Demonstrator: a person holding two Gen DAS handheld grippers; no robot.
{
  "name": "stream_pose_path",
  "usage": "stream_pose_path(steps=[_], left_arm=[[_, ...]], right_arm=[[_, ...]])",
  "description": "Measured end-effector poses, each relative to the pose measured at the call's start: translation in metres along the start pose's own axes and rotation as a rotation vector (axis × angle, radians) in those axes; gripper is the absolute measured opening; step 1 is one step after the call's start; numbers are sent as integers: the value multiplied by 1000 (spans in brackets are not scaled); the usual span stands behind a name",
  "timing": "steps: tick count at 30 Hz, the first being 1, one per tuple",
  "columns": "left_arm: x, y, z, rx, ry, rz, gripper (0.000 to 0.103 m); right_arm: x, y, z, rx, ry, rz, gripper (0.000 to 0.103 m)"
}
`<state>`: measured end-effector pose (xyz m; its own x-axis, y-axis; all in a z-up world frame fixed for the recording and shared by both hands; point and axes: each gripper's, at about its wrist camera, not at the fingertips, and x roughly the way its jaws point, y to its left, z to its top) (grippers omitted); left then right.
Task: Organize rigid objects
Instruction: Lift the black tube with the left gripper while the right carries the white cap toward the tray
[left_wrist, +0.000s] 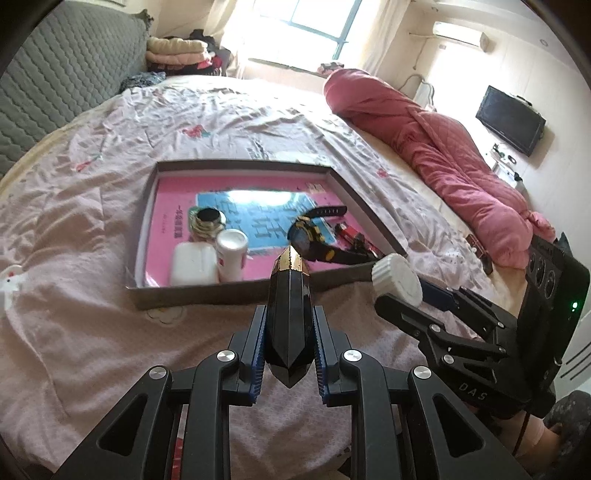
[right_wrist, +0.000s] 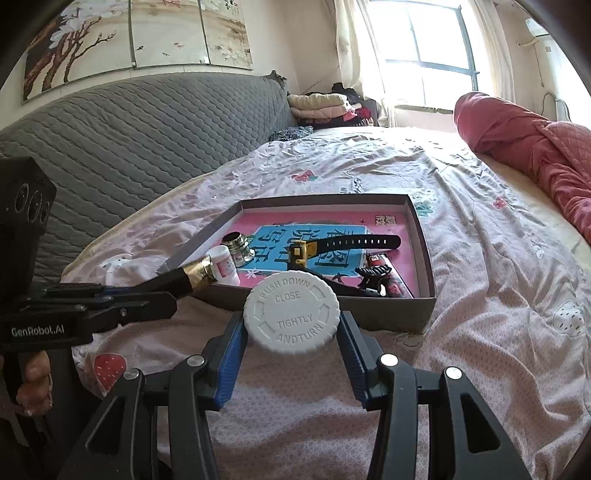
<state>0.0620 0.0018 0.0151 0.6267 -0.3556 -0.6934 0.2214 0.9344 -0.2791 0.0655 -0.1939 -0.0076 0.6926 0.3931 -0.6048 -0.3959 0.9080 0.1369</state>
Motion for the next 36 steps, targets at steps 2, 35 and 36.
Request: stream_pose_path(steps=[2,35,36], left_arm=[[-5,1,2,5,-14,11,23],[-45,37,36,-38,-155,112,23],[-44,38,37,-38,-156,113,23]], right_arm=[[-3,1,1,2,-9,-3,49],[-28,3,29,26,-139,-60,49],[-28,4,31,25,-143,-62,49]])
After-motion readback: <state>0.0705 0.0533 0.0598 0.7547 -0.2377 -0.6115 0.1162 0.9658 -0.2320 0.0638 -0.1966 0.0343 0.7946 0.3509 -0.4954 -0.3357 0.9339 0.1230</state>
